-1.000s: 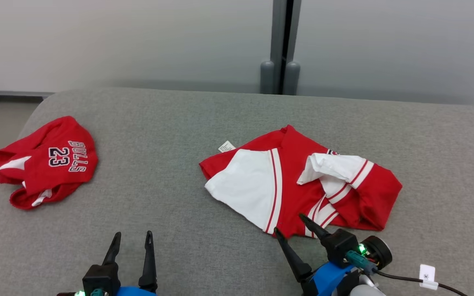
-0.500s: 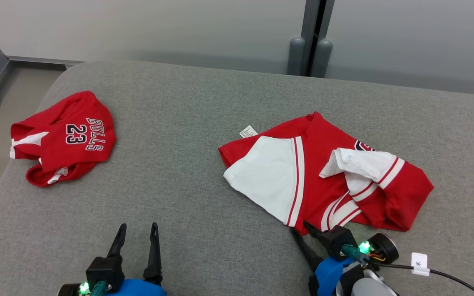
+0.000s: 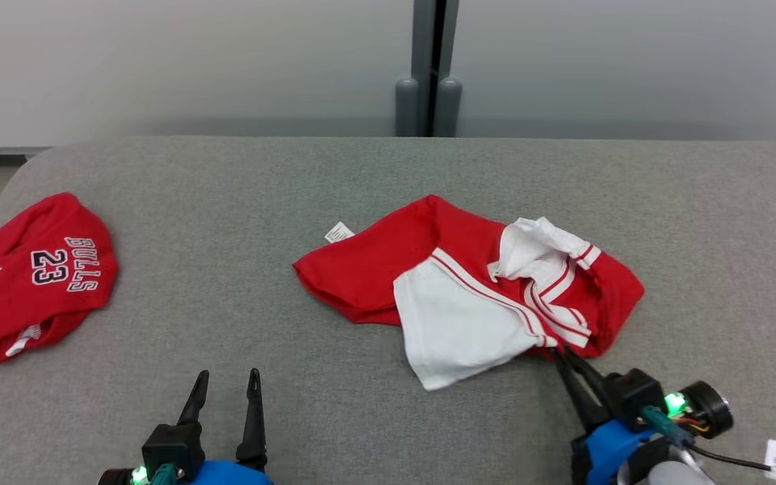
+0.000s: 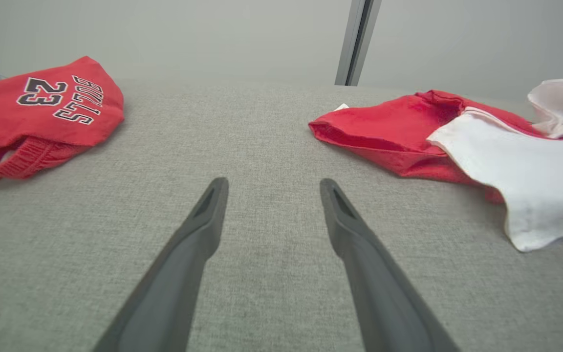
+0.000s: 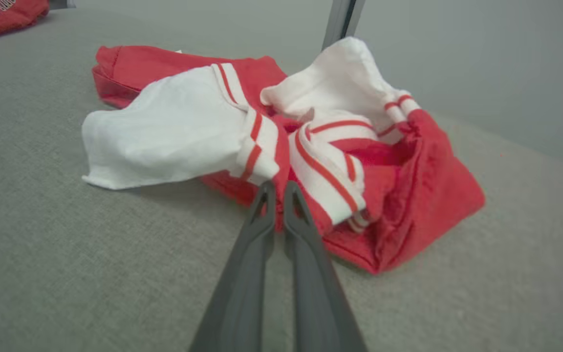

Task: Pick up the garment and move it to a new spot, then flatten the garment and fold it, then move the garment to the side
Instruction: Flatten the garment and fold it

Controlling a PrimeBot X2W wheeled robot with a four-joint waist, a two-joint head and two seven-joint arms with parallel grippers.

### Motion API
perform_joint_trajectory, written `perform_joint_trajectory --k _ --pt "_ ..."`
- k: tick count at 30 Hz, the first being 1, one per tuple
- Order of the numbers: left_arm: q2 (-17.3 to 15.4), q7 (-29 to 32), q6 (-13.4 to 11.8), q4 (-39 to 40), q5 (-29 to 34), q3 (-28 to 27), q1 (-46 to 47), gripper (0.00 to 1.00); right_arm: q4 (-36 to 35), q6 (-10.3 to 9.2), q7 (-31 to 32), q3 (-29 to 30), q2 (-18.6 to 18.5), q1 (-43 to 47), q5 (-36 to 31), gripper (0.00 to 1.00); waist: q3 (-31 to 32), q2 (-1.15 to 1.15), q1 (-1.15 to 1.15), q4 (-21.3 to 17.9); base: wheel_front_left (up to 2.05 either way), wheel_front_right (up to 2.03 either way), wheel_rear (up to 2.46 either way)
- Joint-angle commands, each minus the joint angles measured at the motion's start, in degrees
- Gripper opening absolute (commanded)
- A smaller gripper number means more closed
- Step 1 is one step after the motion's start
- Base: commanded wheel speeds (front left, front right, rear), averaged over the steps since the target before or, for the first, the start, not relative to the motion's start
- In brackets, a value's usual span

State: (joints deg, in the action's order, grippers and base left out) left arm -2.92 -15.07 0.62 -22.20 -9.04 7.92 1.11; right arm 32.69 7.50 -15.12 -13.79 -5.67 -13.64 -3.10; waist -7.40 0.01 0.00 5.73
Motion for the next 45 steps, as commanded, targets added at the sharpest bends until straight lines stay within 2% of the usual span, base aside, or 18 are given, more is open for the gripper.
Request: perform_joint_trajectory --k 1,10,16,17,18,25,30,37,40,41,42,43,45 --pt "0.02 -0.16 0.06 -0.21 -0.07 -0.08 -0.43 1.0 -2.83 -0.02 -0.06 2.69 -2.15 2.74 -0.46 0.0 1.57 -0.01 0.0 -2.81 0.0 0.0 0.0" --pt "0.0 -0.16 0.22 -0.78 -0.15 0.0 -0.14 1.0 -10.91 -0.02 -0.06 15.39 -6.77 7.48 0.05 0.0 1.74 -0.01 0.0 -8.46 0.0 0.0 0.0" --pt "0.0 -0.16 0.48 -1.45 0.08 0.06 0.64 1.0 -12.05 -0.02 -0.06 20.01 -6.72 6.14 0.81 0.0 1.27 -0.01 0.0 -9.61 0.0 0.0 0.0" --pt "-0.01 -0.16 0.65 -1.68 0.15 0.14 0.68 1.0 -11.05 -0.02 -0.05 20.74 -6.41 6.06 0.8 0.36 1.21 -0.01 0.0 -9.7 0.0 0.0 0.0" --pt "-0.01 -0.16 0.79 -1.94 0.31 0.29 0.75 1.0 -9.76 -0.02 -0.05 20.96 -6.29 5.98 0.67 1.0 1.12 -0.01 0.0 -9.75 0.0 0.0 0.0" --pt "0.02 -0.16 2.76 -4.46 -1.54 2.06 1.81 1.0 -8.7 -0.02 -0.06 22.75 -4.79 5.05 0.17 1.0 0.3 -0.01 0.0 -9.59 0.0 0.0 0.0" --pt "0.0 -0.16 5.76 -5.84 -7.43 5.06 2.79 1.0 -9.88 -0.02 -0.05 24.18 -3.6 4.95 -0.54 1.0 -0.34 -0.01 0.0 -10.3 0.0 0.0 0.0" --pt "-0.01 -0.16 6.84 -11.75 -14.94 9.18 3.97 1.0 -10.84 -0.02 -0.06 24.04 -2.67 5.22 -0.99 1.0 -0.66 -0.01 0.0 -11.44 0.0 0.0 0.0" --pt "0.08 -0.16 7.02 -10.98 -17.26 10.99 4.94 1.0 -11.24 -0.02 -0.06 24.14 -2.41 5.5 -0.75 1.0 -0.74 -0.01 0.0 -11.43 0.0 0.0 0.0" --pt "0.13 -0.16 7.04 -10.07 -17.43 12.04 5.05 0.47 -11.3 -0.02 -0.06 24.07 -2.25 5.64 -0.67 1.0 -0.73 -0.01 0.0 -11.35 0.0 0.0 0.0" --pt "0.03 -0.16 7.03 -9.04 -17.39 12.76 5.13 0.26 -11.35 -0.02 -0.06 24.01 -2.1 5.8 -0.53 1.0 -0.71 -0.01 0.0 -11.21 0.0 0.0 0.0" --pt "-0.02 -0.16 7.0 -8.28 -17.69 13.36 4.98 0.0 -11.43 -0.02 -0.06 23.84 -1.96 5.88 -0.56 1.0 -0.67 -0.01 0.0 -11.08 0.0 0.0 0.0" --pt "-0.08 -0.16 7.01 -6.5 -18.49 14.32 4.94 0.0 -11.39 -0.02 -0.06 23.89 -1.67 6.04 -0.44 1.0 -0.5 -0.01 0.0 -10.72 0.0 0.0 0.0"
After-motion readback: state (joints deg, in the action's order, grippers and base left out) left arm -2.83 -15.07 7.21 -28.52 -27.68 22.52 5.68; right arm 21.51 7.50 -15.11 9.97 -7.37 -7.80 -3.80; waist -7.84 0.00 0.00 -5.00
